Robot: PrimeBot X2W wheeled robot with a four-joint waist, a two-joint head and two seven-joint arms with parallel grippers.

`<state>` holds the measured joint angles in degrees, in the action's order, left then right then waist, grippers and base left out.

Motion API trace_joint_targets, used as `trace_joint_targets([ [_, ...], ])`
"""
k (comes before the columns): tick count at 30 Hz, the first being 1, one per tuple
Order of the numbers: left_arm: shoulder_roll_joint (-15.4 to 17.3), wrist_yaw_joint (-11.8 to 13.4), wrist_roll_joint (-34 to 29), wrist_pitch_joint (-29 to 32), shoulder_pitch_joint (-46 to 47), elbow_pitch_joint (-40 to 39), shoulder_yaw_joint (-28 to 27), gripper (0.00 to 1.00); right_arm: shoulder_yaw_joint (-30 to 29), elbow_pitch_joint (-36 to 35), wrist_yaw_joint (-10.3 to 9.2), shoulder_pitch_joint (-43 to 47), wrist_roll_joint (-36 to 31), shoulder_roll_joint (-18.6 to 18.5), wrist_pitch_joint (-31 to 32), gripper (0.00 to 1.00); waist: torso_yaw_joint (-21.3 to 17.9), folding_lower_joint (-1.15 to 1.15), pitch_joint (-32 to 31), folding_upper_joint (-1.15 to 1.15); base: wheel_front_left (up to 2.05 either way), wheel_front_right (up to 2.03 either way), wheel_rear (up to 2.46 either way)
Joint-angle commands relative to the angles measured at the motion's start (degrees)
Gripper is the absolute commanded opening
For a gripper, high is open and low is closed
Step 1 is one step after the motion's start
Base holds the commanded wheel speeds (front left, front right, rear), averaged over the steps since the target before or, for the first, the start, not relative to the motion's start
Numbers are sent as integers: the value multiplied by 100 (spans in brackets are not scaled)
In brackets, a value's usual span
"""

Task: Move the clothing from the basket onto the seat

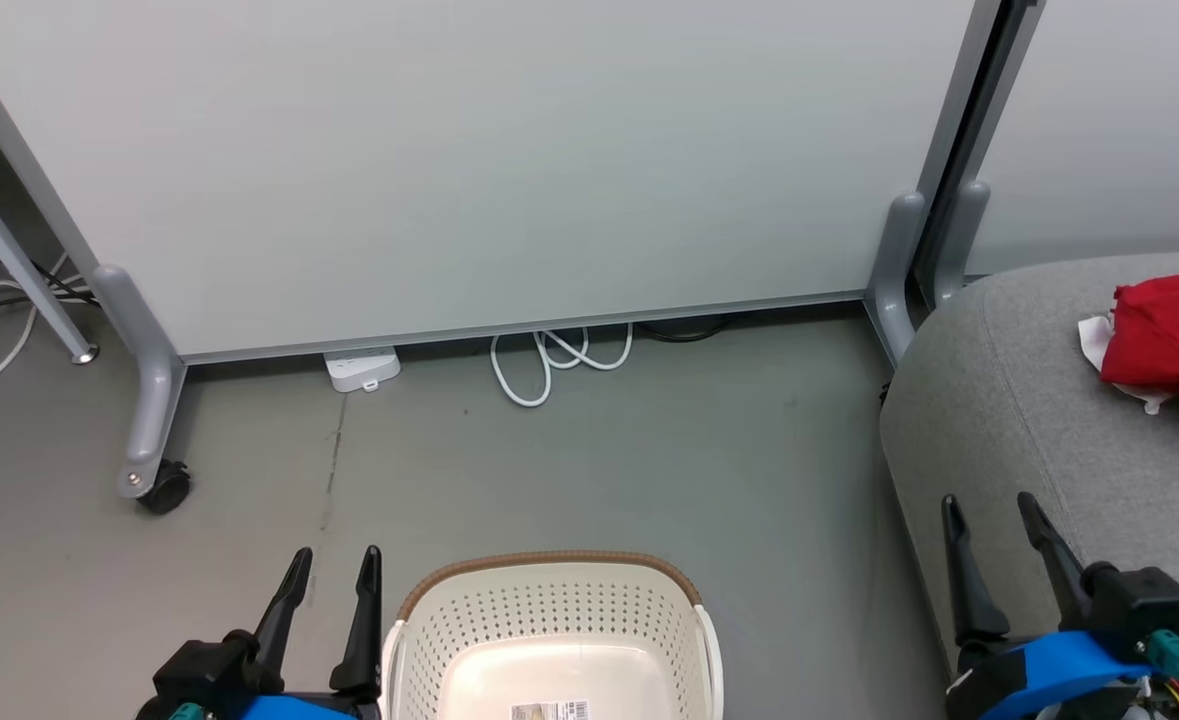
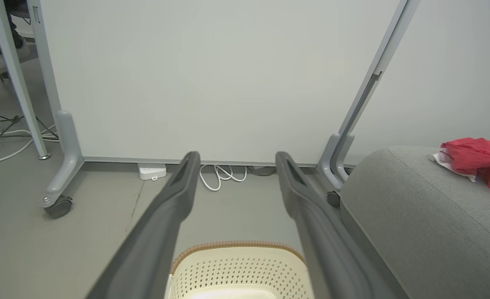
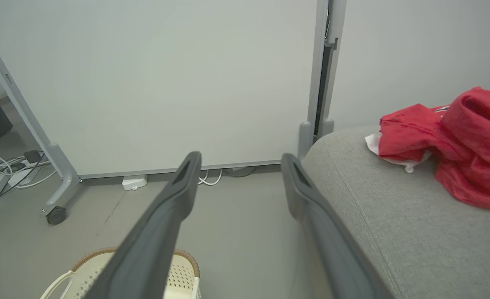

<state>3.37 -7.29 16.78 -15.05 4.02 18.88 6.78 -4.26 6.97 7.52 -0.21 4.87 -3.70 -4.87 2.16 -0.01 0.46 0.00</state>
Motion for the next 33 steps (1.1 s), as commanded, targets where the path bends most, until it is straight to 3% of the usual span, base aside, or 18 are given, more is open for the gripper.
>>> trace_joint_targets([
  [1,15,-23,-10,-18,-68,27,-44,100,17,-108,-6,122,-72,36,56,100,34,1,-32,0,0,0,0],
  [10,-8,-25,-37,-18,-51,123,-37,100,37,-535,-6,334,-126,86,263,100,101,1,-68,0,0,0,0],
  [26,-20,-26,-29,-19,-76,111,-58,100,102,-465,-6,332,111,90,221,100,167,1,1,0,0,0,0],
  [27,-36,1,-25,1,-13,129,-46,0,94,-458,1,313,71,70,236,0,169,1,2,0,0,0,0],
  [33,-70,5,-9,29,-152,369,-44,0,92,-168,1,341,79,76,245,0,169,1,2,0,0,0,0],
])
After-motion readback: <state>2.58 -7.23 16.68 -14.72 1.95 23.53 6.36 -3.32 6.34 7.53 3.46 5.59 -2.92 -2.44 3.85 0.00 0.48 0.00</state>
